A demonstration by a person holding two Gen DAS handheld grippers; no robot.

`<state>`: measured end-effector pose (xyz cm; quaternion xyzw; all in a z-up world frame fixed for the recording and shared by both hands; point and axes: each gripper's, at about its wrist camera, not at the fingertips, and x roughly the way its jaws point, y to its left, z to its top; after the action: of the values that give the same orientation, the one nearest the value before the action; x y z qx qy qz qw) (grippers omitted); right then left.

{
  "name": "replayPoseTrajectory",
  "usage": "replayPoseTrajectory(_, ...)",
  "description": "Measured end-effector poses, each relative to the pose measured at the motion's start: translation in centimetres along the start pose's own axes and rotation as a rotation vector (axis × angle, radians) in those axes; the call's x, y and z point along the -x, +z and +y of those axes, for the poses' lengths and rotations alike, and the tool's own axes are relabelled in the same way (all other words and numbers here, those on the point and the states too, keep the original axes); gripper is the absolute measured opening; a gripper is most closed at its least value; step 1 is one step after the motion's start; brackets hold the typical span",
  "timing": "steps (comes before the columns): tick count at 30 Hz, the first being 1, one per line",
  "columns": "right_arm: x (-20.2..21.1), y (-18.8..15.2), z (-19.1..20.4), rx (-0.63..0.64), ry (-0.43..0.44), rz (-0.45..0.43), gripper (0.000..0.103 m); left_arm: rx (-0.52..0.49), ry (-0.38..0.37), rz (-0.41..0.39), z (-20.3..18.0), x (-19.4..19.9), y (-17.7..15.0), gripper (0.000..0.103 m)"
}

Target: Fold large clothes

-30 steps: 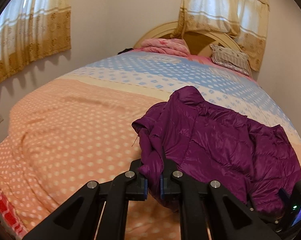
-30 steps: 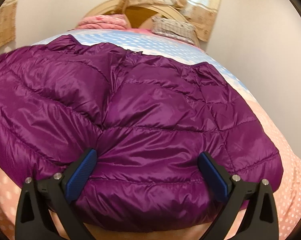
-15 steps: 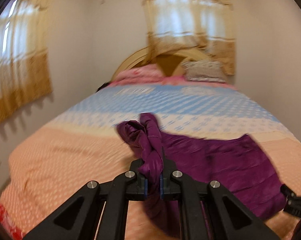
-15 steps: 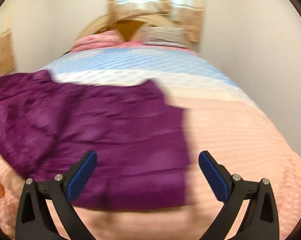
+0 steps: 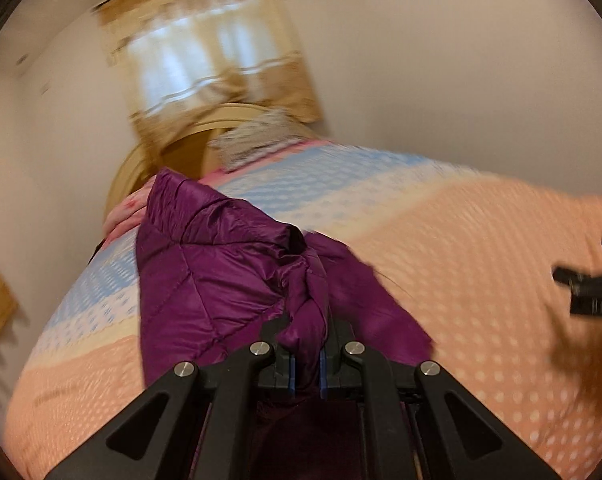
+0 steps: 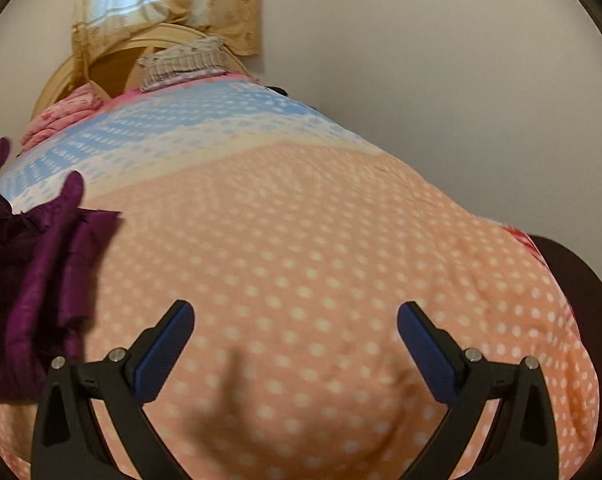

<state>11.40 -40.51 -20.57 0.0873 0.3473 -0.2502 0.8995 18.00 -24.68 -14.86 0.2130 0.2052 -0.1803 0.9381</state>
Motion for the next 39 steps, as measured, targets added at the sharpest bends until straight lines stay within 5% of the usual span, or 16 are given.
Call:
replayPoseTrajectory(4, -0.2, -1.2, -0.7, -0.01, 0.004, 0.026, 0.103, -0.165, -0.078, 0.045, -4.5, -1.1, -2.5, 0.007)
replayPoseTrajectory(8, -0.4, -1.9, -1.1, -0.024, 0.014, 0.049, 0.103, -0.28, -0.064, 0.027, -6.9, -1.1, -4.7, 0.007)
replayPoseTrajectory(20, -1.0, -2.2, -1.0, -0.018, 0.021, 0.055, 0.103, -0.291, -0.067, 0.032, -7.5, -0.6, -3.8, 0.012)
replayPoseTrajectory(24, -1.1, -2.3, -0.9, -0.017, 0.019, 0.054, 0.103, -0.291, -0.094, 0.032, -8.0, 0.4, -3.4, 0.025)
replayPoseTrajectory(28, -0.9, -2.2, -0.9, -0.021, 0.017, 0.052, 0.103, -0.311, -0.096, -0.003, -8.9, 2.3, -2.5, 0.052)
replayPoseTrajectory(34, -0.7, -1.9, -1.0, -0.025, 0.026, 0.051, 0.103, -0.285, -0.089, -0.045, -7.4, 6.4, -0.7, 0.056)
replayPoseTrajectory(39, -0.6, -1.8, 0.2, -0.009, 0.041, 0.049, 0.103, -0.205, 0.003, -0.08, -2.6, 8.4, 0.6, 0.063)
